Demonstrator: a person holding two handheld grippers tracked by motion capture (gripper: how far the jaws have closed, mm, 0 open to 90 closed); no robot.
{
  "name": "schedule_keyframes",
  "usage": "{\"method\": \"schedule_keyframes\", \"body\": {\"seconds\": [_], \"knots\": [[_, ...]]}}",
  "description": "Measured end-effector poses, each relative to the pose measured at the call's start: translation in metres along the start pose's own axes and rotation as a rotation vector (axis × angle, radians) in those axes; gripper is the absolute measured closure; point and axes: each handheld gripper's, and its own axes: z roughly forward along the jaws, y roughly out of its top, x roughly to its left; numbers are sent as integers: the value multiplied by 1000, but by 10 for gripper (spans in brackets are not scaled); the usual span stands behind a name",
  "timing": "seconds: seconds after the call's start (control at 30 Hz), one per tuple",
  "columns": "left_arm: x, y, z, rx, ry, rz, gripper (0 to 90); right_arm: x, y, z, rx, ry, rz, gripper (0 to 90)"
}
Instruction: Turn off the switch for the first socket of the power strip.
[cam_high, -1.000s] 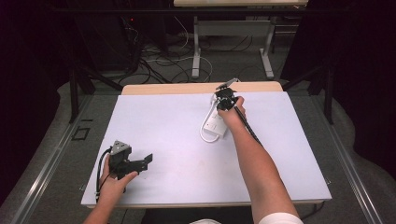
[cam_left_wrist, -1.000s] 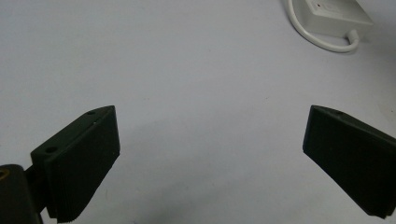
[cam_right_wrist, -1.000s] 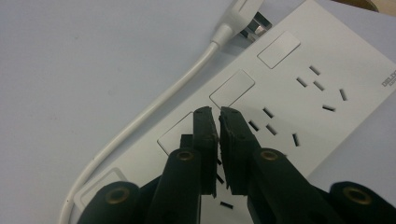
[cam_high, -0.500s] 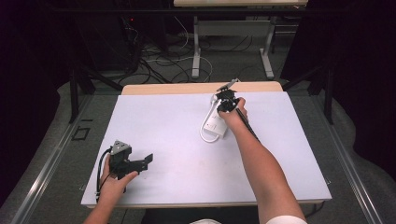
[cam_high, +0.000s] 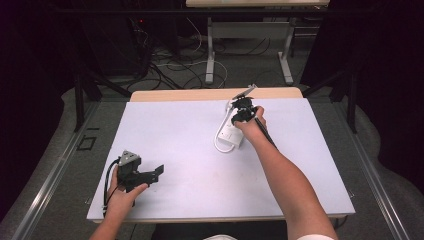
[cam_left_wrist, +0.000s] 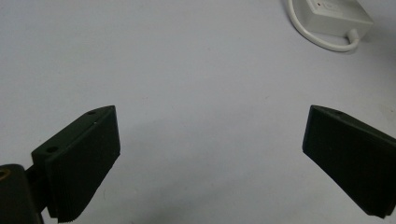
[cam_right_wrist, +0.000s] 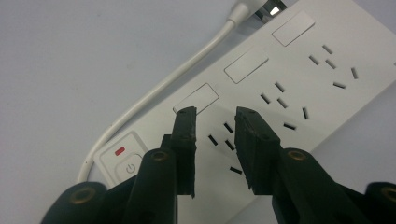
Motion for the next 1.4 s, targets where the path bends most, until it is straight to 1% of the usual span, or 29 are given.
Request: {"method": "schedule_keyframes", "body": {"seconds": [0.03,0.07,0.13,0.17,0.2,0.23,0.33,0.37,0.43,0.47,0.6,0.63,0.7,0.77,0.8,0.87,0.9,0.93,0.97,1.03,1.07,1.1,1.13,1.17,1.2,1.23,1.3,1.33,1.4], "knots": [[0,0,0,-1,1,1,40,0,-1,-1,8,0,3,669],[0,0,0,1,1,1,41,0,-2,-1,6,8,24,653],[0,0,0,0,2,1,41,-1,-3,-1,14,18,19,622],[0,0,0,0,2,1,41,-1,-3,-2,22,8,15,616],[0,0,0,0,2,0,41,-2,-4,-2,17,11,10,609],[0,0,0,0,2,0,41,-2,-5,-3,14,24,20,600],[0,0,1,0,2,0,41,-3,-7,-5,18,20,21,563],[0,0,1,1,2,-1,41,-5,-8,-6,10,17,6,551],[0,0,1,2,-1,-3,41,-5,-8,-8,10,21,26,528],[0,0,1,1,-2,-4,41,-6,-9,-9,-3,24,20,514],[0,0,1,3,0,-5,41,-7,-10,-14,10,7,-2,457],[0,0,1,3,1,-7,42,-8,-11,-14,-7,6,-9,444],[0,0,1,3,2,-7,42,-8,-12,-17,3,0,-18,428],[0,0,1,3,1,-7,42,-7,-12,-20,12,-12,-14,400],[0,-1,1,3,1,-7,42,-6,-13,-21,17,-20,-2,386],[0,-1,1,6,0,-9,42,-7,-14,-22,6,-28,-24,367],[0,-1,1,6,0,-9,42,-7,-14,-24,17,-27,-46,367],[0,-1,1,6,0,-9,42,-7,-15,-25,5,-28,-63,367],[0,-1,1,6,0,-9,42,-5,-16,-26,3,-26,-52,367],[0,-1,1,6,1,-10,42,-5,-16,-28,-9,-7,-63,364],[0,-1,1,6,1,-10,42,-4,-16,-30,-8,-12,-70,361],[0,-1,1,6,1,-10,42,-3,-17,-31,-19,8,-66,357],[0,-1,1,6,1,-10,42,-2,-17,-31,-38,16,-72,352],[0,-1,1,6,1,-10,43,-1,-17,-33,-26,16,-69,352],[0,-1,1,7,1,-9,43,0,-18,-35,-33,23,-76,352],[0,-1,1,7,1,-10,43,1,-18,-36,-34,30,-68,345],[0,-1,1,6,1,-10,43,3,-19,-39,-45,31,-84,300],[0,-1,1,6,2,-10,43,4,-19,-41,-28,31,-81,288],[0,-1,1,6,2,-10,43,6,-20,-42,-47,36,-88,248]]}}
